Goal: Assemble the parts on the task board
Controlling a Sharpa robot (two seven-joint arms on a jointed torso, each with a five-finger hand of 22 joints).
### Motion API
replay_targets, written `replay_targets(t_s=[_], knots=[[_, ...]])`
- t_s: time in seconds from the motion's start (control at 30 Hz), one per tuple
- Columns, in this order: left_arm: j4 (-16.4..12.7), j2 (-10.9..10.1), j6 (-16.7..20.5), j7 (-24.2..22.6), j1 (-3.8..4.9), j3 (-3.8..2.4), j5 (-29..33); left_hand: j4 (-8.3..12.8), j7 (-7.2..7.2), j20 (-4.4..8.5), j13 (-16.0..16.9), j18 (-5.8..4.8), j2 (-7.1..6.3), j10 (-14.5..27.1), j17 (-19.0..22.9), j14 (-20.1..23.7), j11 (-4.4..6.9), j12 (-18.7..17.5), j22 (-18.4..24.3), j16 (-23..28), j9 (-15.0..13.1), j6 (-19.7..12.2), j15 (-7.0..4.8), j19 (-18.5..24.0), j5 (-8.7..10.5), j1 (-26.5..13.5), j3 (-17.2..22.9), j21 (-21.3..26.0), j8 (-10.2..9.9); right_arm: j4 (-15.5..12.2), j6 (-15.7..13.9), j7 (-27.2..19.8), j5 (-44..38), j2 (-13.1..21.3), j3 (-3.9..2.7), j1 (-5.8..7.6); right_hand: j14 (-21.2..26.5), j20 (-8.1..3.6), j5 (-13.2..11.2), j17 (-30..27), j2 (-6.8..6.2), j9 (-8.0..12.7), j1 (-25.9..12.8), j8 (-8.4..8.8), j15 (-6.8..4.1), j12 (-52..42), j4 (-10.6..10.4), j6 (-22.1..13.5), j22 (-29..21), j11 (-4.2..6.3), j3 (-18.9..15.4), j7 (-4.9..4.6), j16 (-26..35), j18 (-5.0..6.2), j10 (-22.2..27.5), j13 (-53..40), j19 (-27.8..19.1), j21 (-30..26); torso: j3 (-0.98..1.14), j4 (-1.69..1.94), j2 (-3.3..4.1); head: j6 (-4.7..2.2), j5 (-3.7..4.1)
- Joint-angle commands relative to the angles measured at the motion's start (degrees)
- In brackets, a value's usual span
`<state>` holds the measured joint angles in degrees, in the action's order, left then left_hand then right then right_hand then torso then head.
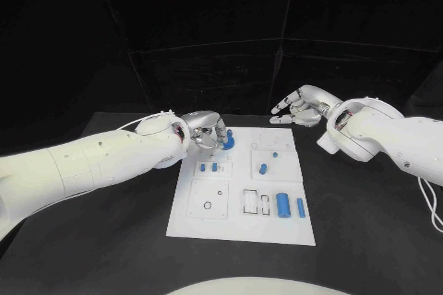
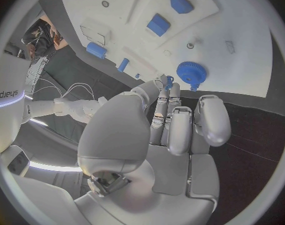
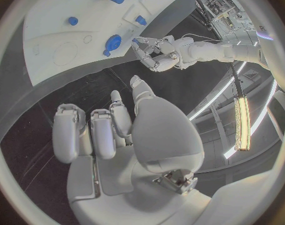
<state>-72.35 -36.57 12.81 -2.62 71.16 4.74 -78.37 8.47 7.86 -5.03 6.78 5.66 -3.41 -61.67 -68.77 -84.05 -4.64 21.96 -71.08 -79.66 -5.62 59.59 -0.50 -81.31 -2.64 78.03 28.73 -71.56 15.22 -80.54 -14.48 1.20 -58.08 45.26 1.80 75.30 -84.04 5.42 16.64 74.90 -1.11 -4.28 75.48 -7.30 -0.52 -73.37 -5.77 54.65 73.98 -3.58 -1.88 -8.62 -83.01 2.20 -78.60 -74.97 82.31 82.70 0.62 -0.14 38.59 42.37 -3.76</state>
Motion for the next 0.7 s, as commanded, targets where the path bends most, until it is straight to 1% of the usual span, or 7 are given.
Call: replay_targets(t_s=[0.03,0.17,0.43,0.53,0.6,0.7], knots=[[-0.61,-0.68,-1.76,0.25,0.12,-0.08,0.99,0.05,-0.08,-0.04,-0.06,-0.87,-0.15,-1.24,0.05,-0.63,0.89,-0.24,-0.05,0.03,0.09,0.34,-0.31,-0.26,-0.18,-0.51,0.27,-0.2,-0.21,-0.15,-0.54,-0.3,-0.01,0.03,-0.04,0.11,-3.24,-0.08,0.22,3.92,0.62,0.08,-0.11,-0.35,-0.27,0.14,0.15,-0.18,-0.04,-0.02,-0.1,0.02,0.26,1.16,0.14,-0.44,-0.22,-0.25,0.02,-0.1,0.06,0.07,-0.02],[-0.64,-1.25,-2.52,0.42,0.08,-0.06,1.06,0.04,-0.07,-0.06,-0.11,-0.88,-0.22,-1.26,0.09,-0.62,0.88,-0.39,-0.11,0.03,0.12,0.35,-0.29,-0.27,-0.18,-0.62,0.26,-0.24,-0.32,-0.18,-0.54,-0.3,-0.01,0.05,-0.04,0.11,-3.24,-0.08,0.22,3.92,0.62,0.08,-0.11,-0.35,-0.27,0.14,0.15,-0.18,-0.04,-0.02,-0.1,0.02,0.26,1.16,0.14,-0.44,-0.22,-0.25,-0.02,-0.03,0.03,0.14,-0.03],[0.34,-1.69,-3.41,0.45,-0.27,0.0,1.09,0.03,-0.06,-0.07,-0.15,-0.87,-0.28,-1.29,0.17,-0.6,0.86,-0.51,-0.1,0.07,0.14,0.34,-0.28,-0.25,-0.17,-0.69,0.25,-0.22,-0.41,-0.26,-0.52,-0.34,-0.03,0.07,-0.04,0.11,-3.24,-0.08,0.22,3.92,0.62,0.08,-0.11,-0.35,-0.27,0.14,0.15,-0.18,-0.04,-0.02,-0.1,0.02,0.26,1.16,0.14,-0.44,-0.22,-0.25,-0.02,-0.16,0.0,0.14,-0.15],[0.77,-1.62,-3.78,0.36,-0.45,0.02,1.1,0.03,-0.04,-0.08,-0.2,-0.88,-0.35,-1.32,0.24,-0.58,0.84,-0.66,-0.12,0.09,0.17,0.34,-0.26,-0.23,-0.17,-0.79,0.23,-0.21,-0.53,-0.31,-0.54,-0.34,-0.05,0.12,-0.04,0.11,-3.24,-0.08,0.22,3.92,0.62,0.08,-0.11,-0.35,-0.27,0.14,0.15,-0.18,-0.04,-0.02,-0.1,0.02,0.26,1.16,0.14,-0.44,-0.22,-0.25,0.04,-0.19,-0.02,0.17,-0.2],[1.08,-1.48,-3.98,0.28,-0.56,0.05,1.1,0.03,-0.04,-0.09,-0.21,-0.88,-0.36,-1.32,0.25,-0.58,0.84,-0.7,-0.14,0.1,0.18,0.33,-0.26,-0.24,-0.17,-0.79,0.24,-0.23,-0.56,-0.32,-0.55,-0.36,-0.06,0.11,-0.04,0.11,-3.24,-0.08,0.22,3.92,0.62,0.08,-0.11,-0.35,-0.27,0.14,0.15,-0.18,-0.04,-0.02,-0.1,0.02,0.26,1.16,0.14,-0.44,-0.22,-0.25,0.04,-0.15,0.0,0.09,-0.06],[1.55,-1.24,-4.34,0.17,-0.69,0.08,1.1,0.03,-0.02,-0.1,-0.25,-0.86,-0.41,-1.32,0.38,-0.54,0.82,-0.83,-0.07,0.16,0.21,0.3,-0.24,-0.19,-0.17,-0.85,0.24,-0.15,-0.67,-0.33,-0.58,-0.39,-0.07,0.1,-0.04,0.11,-3.24,-0.08,0.22,3.92,0.62,0.08,-0.11,-0.35,-0.27,0.14,0.15,-0.18,-0.04,-0.02,-0.1,0.02,0.26,1.16,0.14,-0.44,-0.22,-0.25,-0.01,-0.21,0.06,0.1,0.01]])
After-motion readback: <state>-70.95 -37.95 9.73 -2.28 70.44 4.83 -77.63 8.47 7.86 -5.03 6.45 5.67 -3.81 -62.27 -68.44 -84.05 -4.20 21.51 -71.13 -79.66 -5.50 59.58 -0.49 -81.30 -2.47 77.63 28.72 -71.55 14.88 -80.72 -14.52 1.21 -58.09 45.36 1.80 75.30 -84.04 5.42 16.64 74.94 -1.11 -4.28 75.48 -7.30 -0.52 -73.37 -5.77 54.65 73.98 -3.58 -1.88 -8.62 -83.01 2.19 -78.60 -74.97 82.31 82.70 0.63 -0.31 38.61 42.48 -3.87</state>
